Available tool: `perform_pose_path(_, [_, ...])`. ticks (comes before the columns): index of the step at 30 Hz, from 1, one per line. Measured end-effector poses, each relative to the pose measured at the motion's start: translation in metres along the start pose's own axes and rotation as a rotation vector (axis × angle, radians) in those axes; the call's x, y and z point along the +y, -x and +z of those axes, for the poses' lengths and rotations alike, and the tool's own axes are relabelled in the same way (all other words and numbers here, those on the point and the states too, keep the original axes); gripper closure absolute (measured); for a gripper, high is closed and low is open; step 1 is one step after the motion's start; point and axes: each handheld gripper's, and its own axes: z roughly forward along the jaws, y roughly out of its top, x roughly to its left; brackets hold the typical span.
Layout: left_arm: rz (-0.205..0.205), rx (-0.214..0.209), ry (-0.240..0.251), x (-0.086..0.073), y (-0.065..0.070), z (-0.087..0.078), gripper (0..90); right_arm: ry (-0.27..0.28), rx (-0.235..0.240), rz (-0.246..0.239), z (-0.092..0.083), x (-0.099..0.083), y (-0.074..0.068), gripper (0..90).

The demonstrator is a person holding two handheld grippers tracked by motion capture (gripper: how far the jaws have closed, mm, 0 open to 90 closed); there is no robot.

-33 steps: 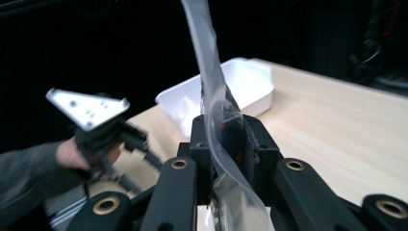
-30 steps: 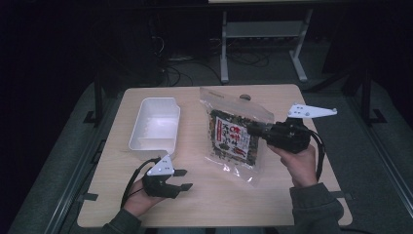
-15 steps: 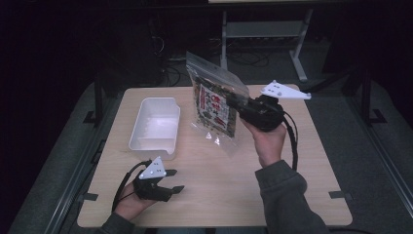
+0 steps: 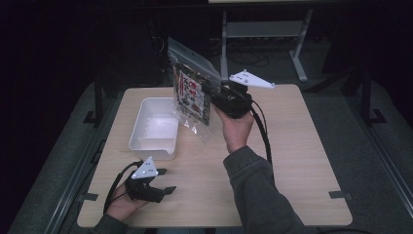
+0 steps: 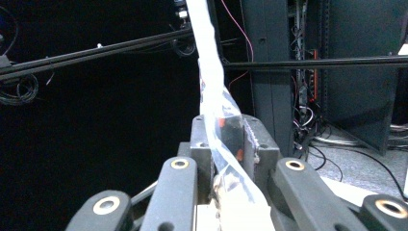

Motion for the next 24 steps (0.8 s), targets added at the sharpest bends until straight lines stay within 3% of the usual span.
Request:
perform_pose_path(10, [-0.024,0.019,-0.009,-0.008,-0.005,-0.007,21.1,0.002,-0.007,-0.015,0.041,-0.001,-0.016,76.5])
perform_pose_path(24, [-0.006,0.032,-0.034,-0.011,-0.008,-0.007,21.1,-0.003,-0.028,0.005,0.094,-0.016,-0.031,76.5])
